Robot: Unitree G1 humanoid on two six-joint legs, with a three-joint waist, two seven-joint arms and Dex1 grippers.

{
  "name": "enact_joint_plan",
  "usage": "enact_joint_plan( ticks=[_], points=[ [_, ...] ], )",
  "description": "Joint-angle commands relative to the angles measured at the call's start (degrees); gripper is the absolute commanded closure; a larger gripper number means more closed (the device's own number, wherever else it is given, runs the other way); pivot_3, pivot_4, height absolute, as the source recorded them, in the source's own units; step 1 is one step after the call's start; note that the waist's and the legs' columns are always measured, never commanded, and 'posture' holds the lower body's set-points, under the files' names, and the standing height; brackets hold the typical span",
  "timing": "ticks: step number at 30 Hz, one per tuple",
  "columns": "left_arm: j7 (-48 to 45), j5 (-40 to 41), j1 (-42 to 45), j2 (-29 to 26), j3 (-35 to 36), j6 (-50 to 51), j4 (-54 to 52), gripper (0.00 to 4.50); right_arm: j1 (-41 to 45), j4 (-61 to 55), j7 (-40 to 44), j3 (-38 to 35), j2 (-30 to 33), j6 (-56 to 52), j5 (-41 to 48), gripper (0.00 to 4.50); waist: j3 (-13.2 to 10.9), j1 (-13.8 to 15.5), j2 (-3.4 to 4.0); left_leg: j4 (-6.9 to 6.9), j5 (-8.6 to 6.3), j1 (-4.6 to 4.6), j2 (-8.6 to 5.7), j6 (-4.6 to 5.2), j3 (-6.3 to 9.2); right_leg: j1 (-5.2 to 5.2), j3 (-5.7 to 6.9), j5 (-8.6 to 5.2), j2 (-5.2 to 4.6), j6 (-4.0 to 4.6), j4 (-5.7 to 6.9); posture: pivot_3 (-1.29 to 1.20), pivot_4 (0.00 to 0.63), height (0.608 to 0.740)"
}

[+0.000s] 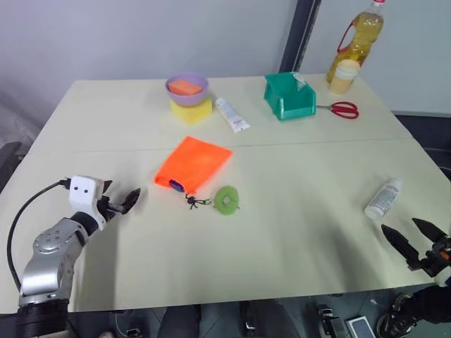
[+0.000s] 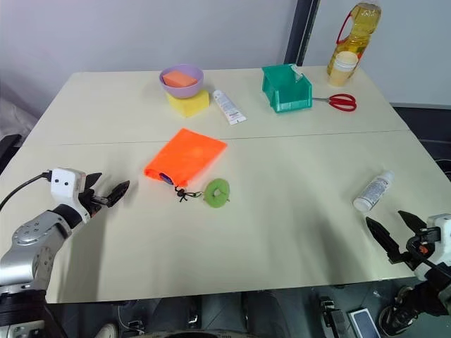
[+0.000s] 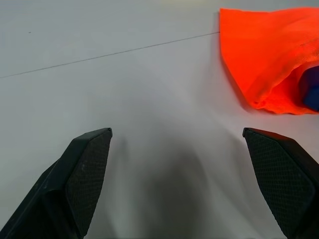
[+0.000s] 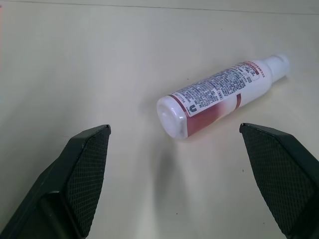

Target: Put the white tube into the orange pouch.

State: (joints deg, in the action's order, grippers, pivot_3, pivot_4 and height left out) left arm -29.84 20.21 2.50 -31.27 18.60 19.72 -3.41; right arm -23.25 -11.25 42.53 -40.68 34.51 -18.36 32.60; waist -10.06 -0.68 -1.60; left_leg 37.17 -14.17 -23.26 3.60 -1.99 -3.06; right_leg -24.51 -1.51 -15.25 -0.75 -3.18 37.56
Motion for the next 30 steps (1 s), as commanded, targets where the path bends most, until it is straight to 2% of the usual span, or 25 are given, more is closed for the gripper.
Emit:
enact_joint_plan(
  ticks=[1,12,21,28,30],
  points=[
    [0.0,0.0,-0.2,-0.1,0.4,-0.9,-1.2,0.0,0.5,-2.5,-0.3,0.0,0.2,0.1,0.8,0.18,0.0,0.0,0.0,0.0,0.0,0.0,0.0,0.0,0.0,0.0,0.0,0.0,0.0,0.0,0.0,0.0,0.15,0.731],
    [1.0,-1.4,0.2,-0.1,0.7,-3.0,0.3,0.0,6.1,-9.2,-0.3,3.9,2.3,-6.3,5.2,0.18,0.0,-0.1,0.01,0.0,0.0,0.01,0.0,0.0,0.0,0.0,0.0,0.01,0.03,-0.01,0.0,0.0,0.15,0.731],
    [0.7,-4.7,-1.4,0.2,0.1,-11.2,-0.6,0.0,17.8,-16.7,-4.5,17.0,0.3,-11.5,7.0,0.18,0.0,-0.1,0.01,0.0,0.0,-0.02,0.0,0.0,0.0,0.0,0.0,0.04,0.05,-0.02,0.0,0.0,0.15,0.731],
    [-3.8,-10.4,-0.8,-3.6,-5.2,-18.4,-0.1,0.0,19.8,-19.6,-6.3,25.5,-1.1,-12.2,5.5,0.18,0.0,0.1,-0.03,0.03,0.0,-0.06,-0.02,0.0,-0.04,0.0,0.04,0.04,0.0,-0.02,-0.01,0.0,0.15,0.731],
    [-5.0,-14.3,1.1,-5.3,-8.5,-22.4,1.7,0.0,21.2,-19.5,-7.6,29.1,-1.8,-12.2,3.6,0.18,0.0,0.0,-0.04,0.05,0.0,-0.04,-0.01,0.0,-0.05,0.01,0.04,0.04,-0.01,-0.01,0.0,0.0,0.15,0.731]
  ],
)
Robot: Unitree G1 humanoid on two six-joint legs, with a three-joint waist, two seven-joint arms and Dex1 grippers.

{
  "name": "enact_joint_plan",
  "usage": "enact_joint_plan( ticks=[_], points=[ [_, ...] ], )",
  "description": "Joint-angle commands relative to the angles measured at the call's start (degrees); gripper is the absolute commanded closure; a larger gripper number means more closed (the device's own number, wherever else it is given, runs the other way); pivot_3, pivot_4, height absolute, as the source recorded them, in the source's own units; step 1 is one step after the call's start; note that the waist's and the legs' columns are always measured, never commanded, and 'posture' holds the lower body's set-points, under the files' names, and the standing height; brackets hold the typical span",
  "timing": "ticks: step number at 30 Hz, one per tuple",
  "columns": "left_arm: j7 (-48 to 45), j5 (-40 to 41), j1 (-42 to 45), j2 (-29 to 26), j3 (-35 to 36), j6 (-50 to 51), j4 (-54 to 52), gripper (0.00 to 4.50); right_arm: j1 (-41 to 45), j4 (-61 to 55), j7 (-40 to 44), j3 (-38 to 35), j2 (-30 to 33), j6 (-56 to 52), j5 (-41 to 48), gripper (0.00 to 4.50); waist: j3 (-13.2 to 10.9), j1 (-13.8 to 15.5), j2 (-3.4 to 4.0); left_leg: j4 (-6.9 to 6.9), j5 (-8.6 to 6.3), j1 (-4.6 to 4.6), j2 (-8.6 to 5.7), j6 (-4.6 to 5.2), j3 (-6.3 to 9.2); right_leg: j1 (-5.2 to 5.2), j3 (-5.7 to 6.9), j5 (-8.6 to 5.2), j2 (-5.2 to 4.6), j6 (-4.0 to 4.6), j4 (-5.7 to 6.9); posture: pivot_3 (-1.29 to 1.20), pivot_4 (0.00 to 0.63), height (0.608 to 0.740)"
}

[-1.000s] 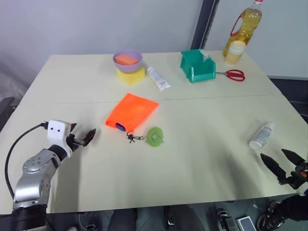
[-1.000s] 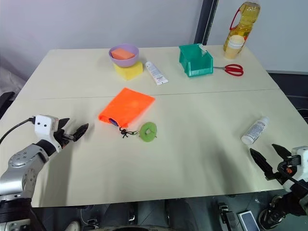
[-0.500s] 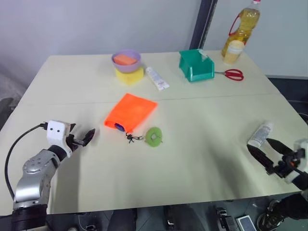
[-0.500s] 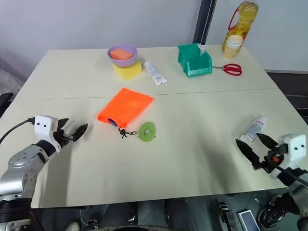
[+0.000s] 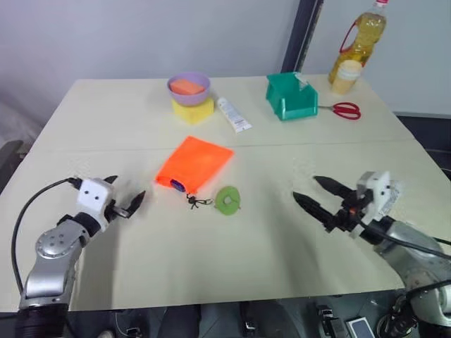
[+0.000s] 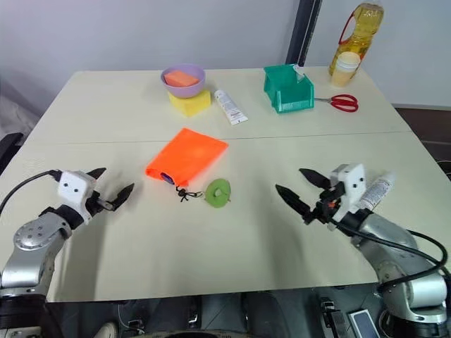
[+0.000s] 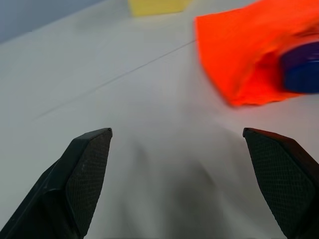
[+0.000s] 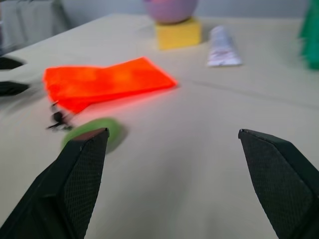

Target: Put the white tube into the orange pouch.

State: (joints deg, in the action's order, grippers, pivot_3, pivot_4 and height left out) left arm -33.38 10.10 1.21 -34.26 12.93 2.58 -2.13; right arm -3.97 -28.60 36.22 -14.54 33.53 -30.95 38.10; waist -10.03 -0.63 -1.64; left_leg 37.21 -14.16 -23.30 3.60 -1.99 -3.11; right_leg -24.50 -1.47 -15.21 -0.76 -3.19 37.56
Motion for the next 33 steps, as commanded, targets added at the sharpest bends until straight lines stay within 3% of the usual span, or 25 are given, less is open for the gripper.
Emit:
enact_joint_plan(
  ticks=[1,4,7,17,21,27,33],
  points=[
    [-1.6,-6.0,3.5,-2.9,-4.2,-7.2,1.7,0.0,2.5,-2.0,-1.9,4.4,-1.3,0.8,-2.9,0.18,0.0,0.0,-0.01,0.02,0.0,0.0,0.0,0.0,0.0,0.01,0.0,0.01,0.02,0.03,0.0,0.0,0.15,0.731],
    [-2.8,-7.8,9.3,-3.2,-7.0,-11.3,7.4,0.0,3.2,-1.3,-2.5,7.4,-3.2,2.2,-4.7,1.01,0.0,0.1,0.0,0.03,0.01,0.01,0.0,0.0,0.0,0.01,0.02,0.05,0.06,0.08,0.01,0.0,0.15,0.731],
    [-4.5,-9.4,13.2,-3.6,-9.5,-14.8,11.9,0.0,3.3,-1.0,-3.0,8.6,-4.2,3.4,-6.2,2.4,0.0,0.0,0.0,0.03,0.01,-0.01,0.0,0.0,-0.06,0.0,0.04,0.14,0.08,-0.09,0.01,0.0,0.15,0.731],
    [-7.8,-12.3,27.9,-1.1,-15.6,-20.1,26.7,0.0,3.4,-0.3,-3.5,12.5,-7.9,5.7,-9.1,2.4,0.0,0.0,-0.01,0.07,0.01,-0.03,-0.08,0.01,-0.04,-0.01,0.08,0.19,0.17,-0.17,0.02,0.0,0.15,0.731],
    [-9.9,-11.7,30.0,-0.5,-16.4,-22.0,30.2,1.26,3.2,-0.6,-3.9,12.9,-8.3,5.8,-9.5,2.44,0.0,-0.1,-0.01,0.06,0.01,-0.04,-0.09,0.01,-0.06,-0.01,0.08,0.2,0.16,-0.2,0.02,0.0,0.15,0.731],
    [-13.4,-9.3,30.6,0.3,-15.7,-23.0,32.3,4.35,2.1,-1.8,-4.7,13.1,-8.6,5.7,-10.2,2.44,0.0,0.0,-0.01,0.06,0.01,-0.03,-0.07,0.01,-0.04,-0.02,0.1,0.2,0.2,-0.2,0.03,0.0,0.15,0.731],
    [-16.0,-3.8,30.8,1.4,-14.3,-13.3,27.1,4.46,3.3,-1.4,-7.6,12.0,-8.1,3.2,-10.4,2.44,0.0,0.0,-0.01,0.13,0.01,-0.05,-0.07,0.01,-0.04,-0.01,0.1,0.2,0.18,-0.2,0.06,0.0,0.15,0.731]
  ],
)
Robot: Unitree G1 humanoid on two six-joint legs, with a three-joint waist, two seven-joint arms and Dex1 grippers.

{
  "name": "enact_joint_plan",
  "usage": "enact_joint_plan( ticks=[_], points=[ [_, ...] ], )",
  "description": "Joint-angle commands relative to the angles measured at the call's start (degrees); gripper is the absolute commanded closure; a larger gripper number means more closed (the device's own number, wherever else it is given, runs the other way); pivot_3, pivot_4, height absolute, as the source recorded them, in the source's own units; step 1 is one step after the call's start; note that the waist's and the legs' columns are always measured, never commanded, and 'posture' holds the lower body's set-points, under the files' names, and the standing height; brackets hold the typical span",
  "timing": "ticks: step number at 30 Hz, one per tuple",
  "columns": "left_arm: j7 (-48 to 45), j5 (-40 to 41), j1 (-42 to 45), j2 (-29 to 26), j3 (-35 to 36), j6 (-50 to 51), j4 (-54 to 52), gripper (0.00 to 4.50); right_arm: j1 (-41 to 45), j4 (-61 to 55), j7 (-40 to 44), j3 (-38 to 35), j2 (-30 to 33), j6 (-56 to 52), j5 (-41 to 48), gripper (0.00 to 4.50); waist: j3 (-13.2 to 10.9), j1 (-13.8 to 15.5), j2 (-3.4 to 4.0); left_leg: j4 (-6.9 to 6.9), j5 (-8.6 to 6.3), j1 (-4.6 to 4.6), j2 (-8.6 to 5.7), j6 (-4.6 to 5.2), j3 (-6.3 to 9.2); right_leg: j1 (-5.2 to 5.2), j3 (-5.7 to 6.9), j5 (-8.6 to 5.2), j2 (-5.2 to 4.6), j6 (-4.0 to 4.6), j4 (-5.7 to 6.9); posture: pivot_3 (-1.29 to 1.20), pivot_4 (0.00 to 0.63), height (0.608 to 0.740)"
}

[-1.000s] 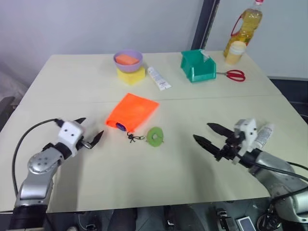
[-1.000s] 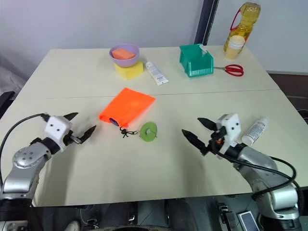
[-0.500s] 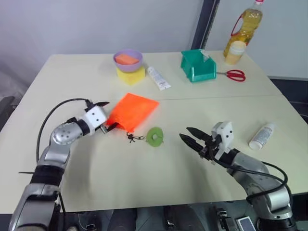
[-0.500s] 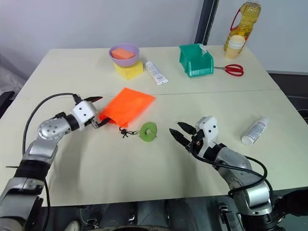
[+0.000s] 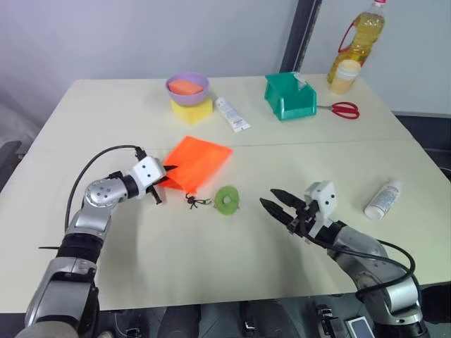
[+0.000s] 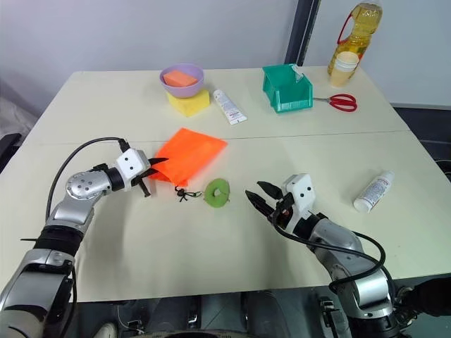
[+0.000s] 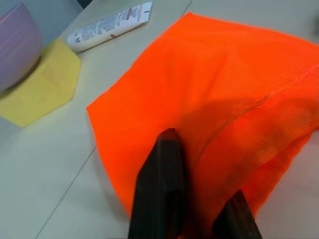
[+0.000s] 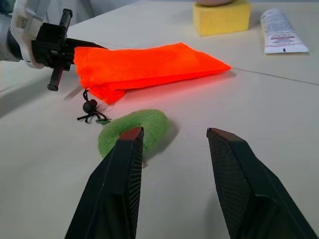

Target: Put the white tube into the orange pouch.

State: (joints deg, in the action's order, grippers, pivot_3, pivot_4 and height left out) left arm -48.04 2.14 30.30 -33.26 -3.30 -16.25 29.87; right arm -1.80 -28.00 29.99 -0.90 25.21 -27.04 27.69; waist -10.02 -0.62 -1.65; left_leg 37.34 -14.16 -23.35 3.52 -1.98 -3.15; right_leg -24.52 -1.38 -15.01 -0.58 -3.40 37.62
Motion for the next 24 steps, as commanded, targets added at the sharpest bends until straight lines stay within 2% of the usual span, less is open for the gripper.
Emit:
enact_joint_plan(
  ticks=[1,6,10,13,16,22,24],
  points=[
    [-2.0,5.7,1.7,0.6,2.2,9.0,-6.8,4.46,1.5,-2.0,-1.6,-2.0,0.5,-1.2,0.2,2.44,0.0,0.0,0.0,0.01,0.0,0.0,0.0,0.0,0.0,0.0,0.0,0.0,0.0,0.0,0.01,0.0,0.15,0.731],
    [-2.7,14.4,1.1,0.8,4.0,27.8,-19.6,4.46,2.6,-2.0,-1.4,-3.7,2.8,-1.6,-0.1,2.44,0.0,-0.1,0.0,0.03,0.0,-0.01,0.0,0.0,0.03,0.0,-0.01,0.0,0.0,0.0,0.03,0.0,0.15,0.731],
    [-1.1,19.4,1.4,1.7,4.3,40.0,-28.1,4.46,2.3,-0.2,-0.9,-8.1,5.3,-1.6,0.2,2.44,0.0,0.0,0.0,0.03,0.0,0.0,-0.01,0.0,0.06,0.0,-0.01,0.0,0.02,-0.01,0.04,0.0,0.15,0.731],
    [1.1,21.7,2.2,2.8,4.5,46.2,-32.0,4.5,1.4,1.0,-1.9,-13.2,7.1,-2.6,0.4,1.68,0.0,0.0,0.0,0.05,0.0,-0.01,-0.04,0.0,0.07,0.0,-0.01,-0.01,0.0,-0.01,0.04,0.0,0.15,0.731],
    [3.8,24.0,3.9,4.8,5.2,50.5,-34.0,4.5,1.1,2.4,-4.7,-19.7,8.1,-4.8,1.1,0.14,0.0,0.0,0.0,0.05,0.0,-0.01,-0.07,0.0,0.09,0.01,-0.02,-0.01,0.0,-0.01,0.04,0.0,0.15,0.731],
    [11.9,27.5,9.1,12.7,6.4,56.9,-35.7,4.5,1.0,7.0,-14.8,-27.9,8.2,-9.3,-3.1,0.06,0.0,0.0,-0.01,0.08,0.0,-0.02,-0.14,0.0,0.13,0.02,-0.03,0.0,-0.02,-0.02,0.07,0.0,0.15,0.731],
    [12.7,27.8,9.4,13.3,6.6,57.7,-36.2,4.5,0.5,6.7,-17.4,-28.8,7.2,-10.9,-3.8,0.06,0.0,-0.2,-0.01,0.07,0.0,-0.02,-0.14,0.0,0.15,0.02,-0.04,0.0,-0.01,-0.02,0.07,0.0,0.15,0.731]
  ],
)
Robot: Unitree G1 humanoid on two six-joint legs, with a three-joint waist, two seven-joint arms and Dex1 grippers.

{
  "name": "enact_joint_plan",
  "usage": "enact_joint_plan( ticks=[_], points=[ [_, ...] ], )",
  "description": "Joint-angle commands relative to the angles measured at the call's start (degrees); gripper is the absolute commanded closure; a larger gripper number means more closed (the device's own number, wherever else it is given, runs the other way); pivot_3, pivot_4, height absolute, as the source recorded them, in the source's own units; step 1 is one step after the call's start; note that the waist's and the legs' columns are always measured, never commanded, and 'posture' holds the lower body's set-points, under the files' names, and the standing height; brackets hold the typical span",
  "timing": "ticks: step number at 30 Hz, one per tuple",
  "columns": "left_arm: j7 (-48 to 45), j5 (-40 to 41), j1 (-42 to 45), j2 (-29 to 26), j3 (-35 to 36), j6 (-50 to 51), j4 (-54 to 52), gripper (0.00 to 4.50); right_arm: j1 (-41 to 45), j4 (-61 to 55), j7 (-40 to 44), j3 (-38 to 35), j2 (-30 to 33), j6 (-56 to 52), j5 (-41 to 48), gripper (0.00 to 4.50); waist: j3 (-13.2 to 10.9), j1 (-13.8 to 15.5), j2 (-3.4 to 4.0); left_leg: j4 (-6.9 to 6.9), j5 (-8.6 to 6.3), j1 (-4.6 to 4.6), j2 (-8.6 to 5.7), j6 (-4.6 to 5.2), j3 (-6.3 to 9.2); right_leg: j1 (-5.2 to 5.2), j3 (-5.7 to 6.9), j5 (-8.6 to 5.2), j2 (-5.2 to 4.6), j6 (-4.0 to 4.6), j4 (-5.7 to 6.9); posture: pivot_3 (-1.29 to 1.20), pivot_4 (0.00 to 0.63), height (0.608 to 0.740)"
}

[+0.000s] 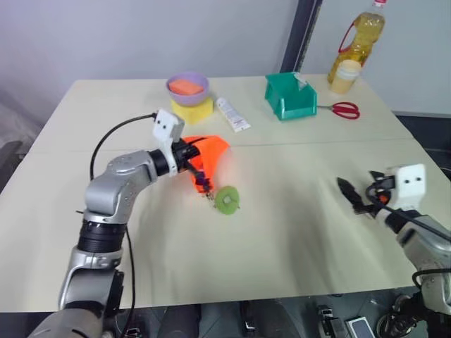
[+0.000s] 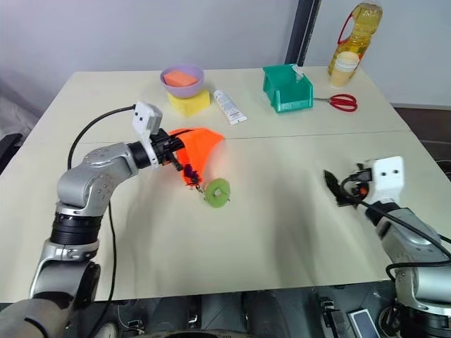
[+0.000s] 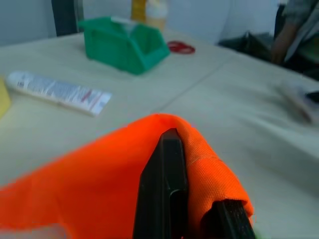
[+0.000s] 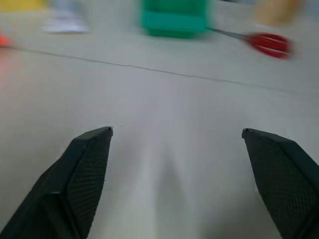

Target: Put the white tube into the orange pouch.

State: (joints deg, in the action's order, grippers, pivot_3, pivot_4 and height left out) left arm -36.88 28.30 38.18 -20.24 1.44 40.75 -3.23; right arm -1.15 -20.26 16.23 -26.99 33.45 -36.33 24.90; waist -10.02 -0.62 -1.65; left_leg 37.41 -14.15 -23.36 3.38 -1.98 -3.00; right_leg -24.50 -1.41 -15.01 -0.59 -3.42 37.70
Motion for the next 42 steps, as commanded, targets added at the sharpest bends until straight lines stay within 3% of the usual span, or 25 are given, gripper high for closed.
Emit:
enact_joint_plan(
  ticks=[1,12,19,22,26,27,30,34,39,42],
  points=[
    [1.0,1.2,1.0,-0.3,1.4,0.5,-3.4,4.5,-0.4,-1.6,-5.0,-3.0,-1.8,-2.6,-1.1,0.06,0.0,-0.4,0.01,-0.02,0.0,0.02,0.0,0.0,0.0,0.0,-0.01,0.0,0.02,0.0,0.0,0.0,0.15,0.731],
    [-5.1,-1.5,-10.1,-9.9,2.4,-5.2,-2.6,4.5,1.5,-7.7,-21.4,-3.2,-15.3,-14.6,-2.6,0.06,0.1,0.0,0.23,-0.01,0.01,0.06,0.02,-0.02,0.03,-0.09,-0.06,-0.03,0.0,0.06,0.26,0.0,0.15,0.731],
    [-9.1,-1.7,-13.7,-13.4,2.3,-7.7,-1.8,4.5,5.0,-2.4,-24.4,-3.9,-17.7,-12.7,-4.7,0.06,0.1,-0.2,0.24,0.05,0.01,0.04,-0.02,-0.02,-0.04,-0.08,-0.07,-0.05,-0.07,0.07,0.24,0.0,0.15,0.731],
    [-10.0,-2.4,-14.6,-14.2,2.1,-8.1,-1.0,4.5,6.5,1.9,-25.8,-4.7,-17.9,-9.6,-6.4,0.87,0.1,-0.3,0.25,0.02,0.01,0.05,-0.01,-0.02,-0.02,-0.08,-0.06,-0.05,-0.03,0.06,0.24,0.0,0.15,0.731],
    [-10.6,-2.2,-15.0,-14.4,2.5,-8.4,-0.5,4.5,6.2,2.5,-24.5,-3.5,-17.1,-8.1,-7.1,2.88,0.1,-0.3,0.25,-0.04,0.01,0.07,0.0,-0.02,-0.01,-0.1,-0.06,-0.06,-0.02,0.06,0.24,0.0,0.15,0.731],
    [-10.6,-2.4,-15.0,-14.4,2.5,-8.5,-0.3,4.5,6.1,2.3,-24.4,-3.2,-17.1,-8.0,-7.2,3.2,0.1,-0.3,0.25,-0.04,0.01,0.06,0.0,-0.02,-0.01,-0.1,-0.06,-0.06,-0.02,0.06,0.24,0.0,0.15,0.731],
    [-10.7,-2.6,-14.8,-14.2,2.5,-8.7,0.2,4.5,6.0,1.9,-24.0,-2.6,-16.7,-7.7,-7.8,3.2,0.1,-0.3,0.25,-0.04,0.01,0.06,0.0,-0.02,-0.01,-0.1,-0.06,-0.05,-0.02,0.05,0.24,0.0,0.15,0.731],
    [-10.6,-2.4,-14.0,-13.7,2.8,-8.7,1.2,4.5,4.9,-1.5,-16.7,2.2,-12.9,-2.2,-8.9,3.2,0.1,-0.4,0.26,-0.05,0.01,0.06,0.0,-0.02,-0.02,-0.11,-0.07,-0.06,-0.02,0.05,0.24,0.0,0.15,0.731],
    [-12.2,-1.5,-13.0,-13.7,2.5,-8.1,2.1,4.5,-1.2,-12.5,7.5,14.6,-2.2,4.4,-3.8,3.2,0.1,-0.5,0.28,-0.14,0.01,0.1,0.02,-0.01,-0.01,-0.14,-0.07,-0.09,0.05,0.01,0.24,0.0,0.15,0.731],
    [-14.3,-0.2,-12.6,-14.1,2.4,-6.7,1.6,4.5,-2.1,-19.3,16.0,18.4,1.0,1.0,5.0,3.2,0.1,-0.4,0.25,-0.17,0.01,0.07,0.04,-0.01,0.07,-0.13,-0.01,-0.14,0.06,0.02,0.23,0.0,0.15,0.731]
  ],
)
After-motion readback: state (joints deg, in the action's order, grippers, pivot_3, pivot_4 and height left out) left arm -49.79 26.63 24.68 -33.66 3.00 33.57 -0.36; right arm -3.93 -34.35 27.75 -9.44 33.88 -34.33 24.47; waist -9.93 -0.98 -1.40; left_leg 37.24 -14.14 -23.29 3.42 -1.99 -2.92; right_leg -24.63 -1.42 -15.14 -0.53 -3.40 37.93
